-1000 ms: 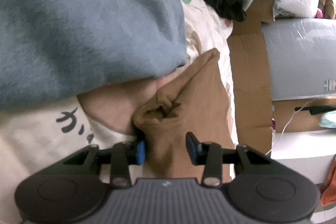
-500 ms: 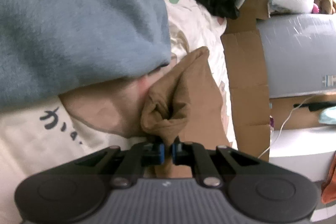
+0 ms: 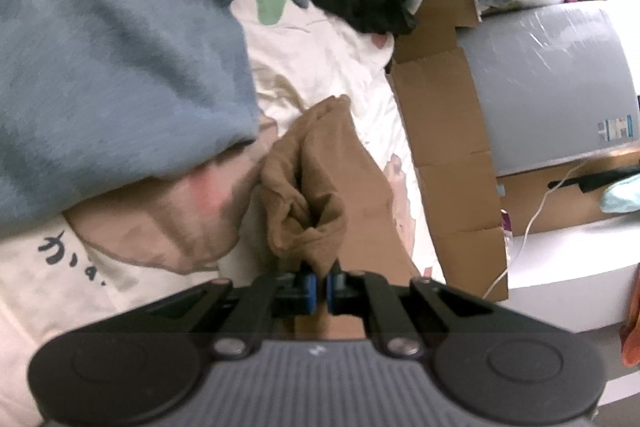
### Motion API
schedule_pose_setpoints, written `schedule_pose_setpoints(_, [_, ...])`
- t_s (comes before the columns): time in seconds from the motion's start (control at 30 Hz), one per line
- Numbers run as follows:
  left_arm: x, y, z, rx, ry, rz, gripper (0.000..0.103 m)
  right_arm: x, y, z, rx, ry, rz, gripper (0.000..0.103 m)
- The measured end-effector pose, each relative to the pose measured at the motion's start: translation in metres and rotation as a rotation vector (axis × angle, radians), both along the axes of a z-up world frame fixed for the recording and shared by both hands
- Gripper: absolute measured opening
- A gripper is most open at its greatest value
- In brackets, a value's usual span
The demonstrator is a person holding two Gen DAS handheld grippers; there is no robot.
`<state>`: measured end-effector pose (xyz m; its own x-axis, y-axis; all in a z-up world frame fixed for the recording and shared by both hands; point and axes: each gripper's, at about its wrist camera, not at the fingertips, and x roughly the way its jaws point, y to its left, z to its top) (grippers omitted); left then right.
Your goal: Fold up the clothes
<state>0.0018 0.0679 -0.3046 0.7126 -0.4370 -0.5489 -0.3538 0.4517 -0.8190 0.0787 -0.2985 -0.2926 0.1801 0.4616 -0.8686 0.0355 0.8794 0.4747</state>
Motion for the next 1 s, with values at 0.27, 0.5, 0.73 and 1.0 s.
schedule_pose_setpoints(0.27, [0.009, -0.012, 0.019, 0.026, -0.027, -0.041, 0.004, -0.003, 0.011, -0.017, -0.032, 0.067, 0.014, 0.008])
schedule_pose_setpoints(0.5, [0.015, -0.025, 0.034, 0.068, -0.048, -0.080, 0.004, -0.021, 0.007, -0.024, -0.017, 0.121, -0.017, 0.008])
schedule_pose_setpoints(0.73, [0.023, -0.039, 0.044, 0.107, -0.071, -0.130, 0.004, -0.024, 0.017, -0.030, -0.040, 0.123, -0.006, 0.006])
schedule_pose_setpoints(1.0, [0.028, -0.051, 0.058, 0.165, -0.074, -0.169, 0.004, -0.024, 0.021, -0.032, -0.041, 0.140, -0.025, 0.006])
